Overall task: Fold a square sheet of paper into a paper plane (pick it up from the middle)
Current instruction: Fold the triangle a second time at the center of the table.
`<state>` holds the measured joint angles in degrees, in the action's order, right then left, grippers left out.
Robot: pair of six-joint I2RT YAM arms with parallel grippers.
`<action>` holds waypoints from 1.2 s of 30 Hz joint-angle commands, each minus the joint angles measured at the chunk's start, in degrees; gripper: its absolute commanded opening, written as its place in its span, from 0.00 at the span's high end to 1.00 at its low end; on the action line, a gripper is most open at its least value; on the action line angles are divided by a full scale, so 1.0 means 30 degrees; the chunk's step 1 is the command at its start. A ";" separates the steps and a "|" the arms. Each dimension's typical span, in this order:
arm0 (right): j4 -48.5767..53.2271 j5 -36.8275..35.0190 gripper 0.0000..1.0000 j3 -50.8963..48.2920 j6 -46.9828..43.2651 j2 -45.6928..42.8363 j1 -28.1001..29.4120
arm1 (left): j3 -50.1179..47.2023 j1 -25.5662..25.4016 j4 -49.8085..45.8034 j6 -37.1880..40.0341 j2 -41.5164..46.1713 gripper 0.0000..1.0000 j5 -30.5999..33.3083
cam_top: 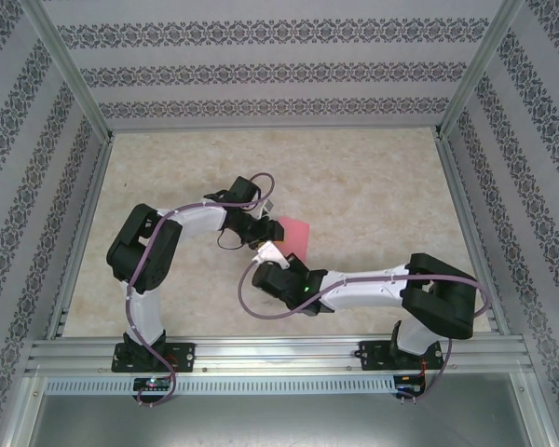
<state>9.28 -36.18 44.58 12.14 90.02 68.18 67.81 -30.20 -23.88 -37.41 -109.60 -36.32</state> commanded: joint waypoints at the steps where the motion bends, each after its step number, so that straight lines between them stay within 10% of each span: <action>1: -0.2205 0.3704 1.00 -0.1035 0.0994 -0.1257 -0.1069 | 0.0067 -0.0195 -0.1542 0.0507 0.1664 0.50 0.2936; 9: -0.4392 1.0214 1.00 -0.2760 0.2836 -0.2830 -0.4099 | -0.1457 -0.0131 -0.1542 0.0136 0.3533 0.47 0.5041; 24: -0.5900 1.9052 1.00 -0.3986 0.5342 -0.2840 -1.0127 | -0.2872 -0.0426 0.0139 0.1076 0.4041 0.50 0.1407; 36: -0.6489 2.1299 0.97 -0.3962 0.5419 -0.1736 -1.2000 | -0.2647 -0.1793 0.1200 0.1125 0.3522 0.55 -0.0018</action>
<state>-7.94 24.62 32.93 27.86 83.96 32.84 59.13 -34.52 -23.42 -34.74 -99.09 -34.59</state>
